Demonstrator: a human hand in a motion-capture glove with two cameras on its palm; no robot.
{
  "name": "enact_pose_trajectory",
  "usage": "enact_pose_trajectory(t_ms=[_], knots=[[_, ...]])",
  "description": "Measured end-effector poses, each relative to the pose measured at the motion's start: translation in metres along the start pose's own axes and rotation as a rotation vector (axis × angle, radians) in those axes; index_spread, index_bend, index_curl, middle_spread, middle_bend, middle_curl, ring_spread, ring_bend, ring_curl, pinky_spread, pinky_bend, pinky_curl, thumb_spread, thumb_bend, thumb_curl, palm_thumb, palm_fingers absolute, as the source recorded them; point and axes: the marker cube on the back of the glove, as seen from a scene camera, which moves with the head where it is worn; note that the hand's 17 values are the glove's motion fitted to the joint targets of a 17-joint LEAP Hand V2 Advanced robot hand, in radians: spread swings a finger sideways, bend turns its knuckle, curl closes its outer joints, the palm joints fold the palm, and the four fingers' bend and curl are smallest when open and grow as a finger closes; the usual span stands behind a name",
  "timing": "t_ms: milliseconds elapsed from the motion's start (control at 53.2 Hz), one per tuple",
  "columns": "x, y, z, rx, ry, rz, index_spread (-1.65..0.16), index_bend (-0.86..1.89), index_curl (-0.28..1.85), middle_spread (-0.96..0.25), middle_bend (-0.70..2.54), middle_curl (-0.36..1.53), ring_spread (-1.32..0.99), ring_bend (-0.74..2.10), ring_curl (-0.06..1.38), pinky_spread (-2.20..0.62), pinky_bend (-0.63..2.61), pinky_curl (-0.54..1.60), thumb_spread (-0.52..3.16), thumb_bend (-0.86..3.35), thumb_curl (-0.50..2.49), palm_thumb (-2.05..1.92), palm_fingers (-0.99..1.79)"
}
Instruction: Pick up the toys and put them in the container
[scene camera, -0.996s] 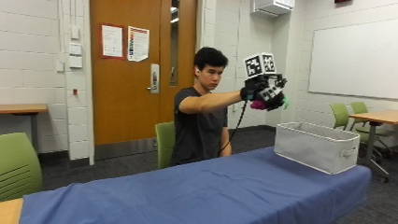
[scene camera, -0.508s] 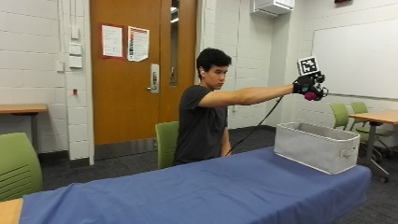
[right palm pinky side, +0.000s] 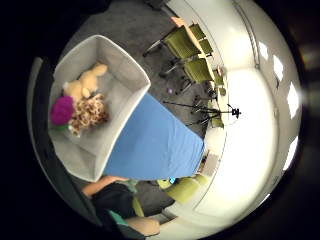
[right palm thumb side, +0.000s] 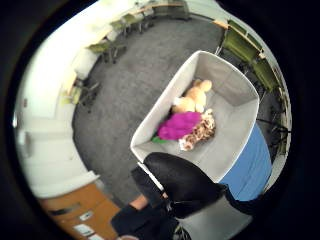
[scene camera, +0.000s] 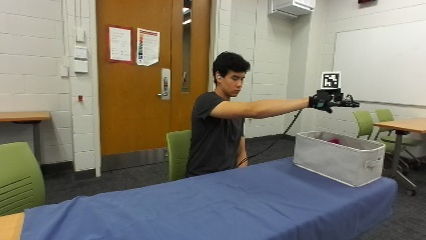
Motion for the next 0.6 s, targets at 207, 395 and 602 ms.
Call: enact_pose_trajectory(t_ms=[207,395,602], knots=[[-0.015,0.072,-0.008,-0.001,-0.057,-0.091,-0.17,0.11,0.42,-0.05,0.25,0.39,-0.16,0.24,0.27,-0.09,0.72,0.34,0.98,-0.13,0.40,-0.17,-0.17],[0.080,0.134,0.013,0.018,0.003,0.035,-0.17,0.11,0.36,-0.05,0.19,0.38,-0.16,0.20,0.28,-0.08,0.69,0.33,0.94,-0.16,0.28,-0.23,-0.11],[0.172,0.191,0.044,0.039,0.023,0.205,-0.17,0.14,0.34,-0.06,0.19,0.39,-0.18,0.18,0.28,-0.07,0.67,0.33,0.91,-0.16,0.19,-0.23,-0.08]])
